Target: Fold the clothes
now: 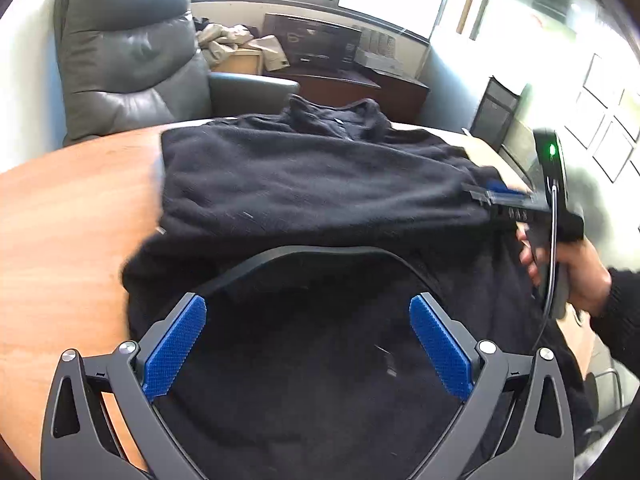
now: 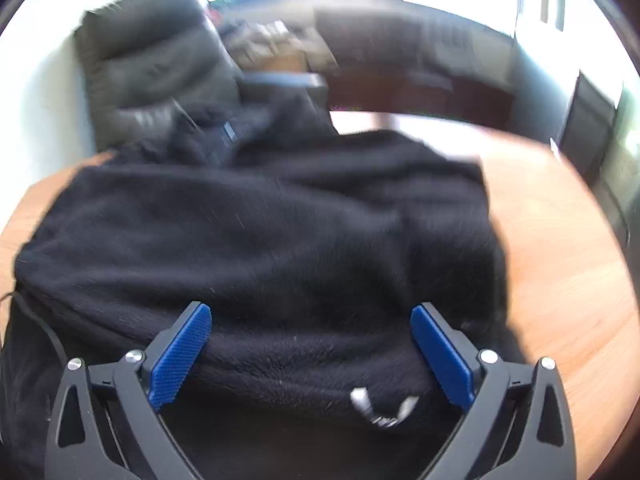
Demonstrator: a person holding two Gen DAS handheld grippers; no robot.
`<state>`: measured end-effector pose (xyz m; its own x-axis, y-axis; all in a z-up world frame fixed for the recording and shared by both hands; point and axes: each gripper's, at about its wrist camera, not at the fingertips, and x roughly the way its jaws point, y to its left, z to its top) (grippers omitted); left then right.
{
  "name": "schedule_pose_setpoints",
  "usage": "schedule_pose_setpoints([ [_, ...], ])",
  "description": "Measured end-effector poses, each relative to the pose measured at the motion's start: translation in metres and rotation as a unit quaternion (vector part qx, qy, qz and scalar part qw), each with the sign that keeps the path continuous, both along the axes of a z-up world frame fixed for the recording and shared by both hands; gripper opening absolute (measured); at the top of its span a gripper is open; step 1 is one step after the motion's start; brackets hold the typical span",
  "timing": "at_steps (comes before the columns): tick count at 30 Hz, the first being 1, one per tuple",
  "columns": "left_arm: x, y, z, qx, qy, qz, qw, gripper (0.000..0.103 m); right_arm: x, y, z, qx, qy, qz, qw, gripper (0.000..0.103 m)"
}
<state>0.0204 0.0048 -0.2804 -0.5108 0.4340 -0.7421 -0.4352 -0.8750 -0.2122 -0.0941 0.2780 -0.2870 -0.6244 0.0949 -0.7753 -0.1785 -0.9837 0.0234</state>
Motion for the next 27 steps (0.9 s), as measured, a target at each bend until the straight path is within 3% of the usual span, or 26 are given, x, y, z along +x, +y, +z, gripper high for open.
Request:
schedule_pose_setpoints([
  [3,0.011,0.015,-0.024,-0.018,-0.012,-0.018,0.9996,0.103,0.006,-0.001,0.004,0.013,0.022,0.020,0.999,0.103],
  [7,0.017,0.016,-0.060,-0.054,-0.033,-0.014,0.9979,0.103,0.012,0.007,-0.010,-0.007,0.024,0.015,1.000,0.103],
  [11,0.022,0.007,-0.058,-0.057,-0.033,-0.015,0.9977,0.103,0.015,0.011,-0.028,-0.019,0.023,0.011,0.999,0.103],
  [18,0.045,-0.021,-0.060,-0.081,-0.041,0.009,0.9958,0.103,-0.025,-0.001,-0.031,0.022,0.005,0.023,0.999,0.103],
  [21,0.047,-0.024,-0.054,-0.094,-0.057,0.018,0.9938,0.103,-0.024,-0.008,-0.004,0.033,0.021,0.028,0.999,0.103],
  [24,0.056,-0.031,-0.021,-0.076,-0.055,0.036,0.9950,0.103,0.011,-0.017,0.044,-0.012,0.076,0.060,0.995,0.103],
  [27,0.082,-0.039,0.028,-0.060,-0.052,0.050,0.9956,0.103,0.052,-0.024,0.086,-0.039,0.103,0.109,0.988,0.103],
])
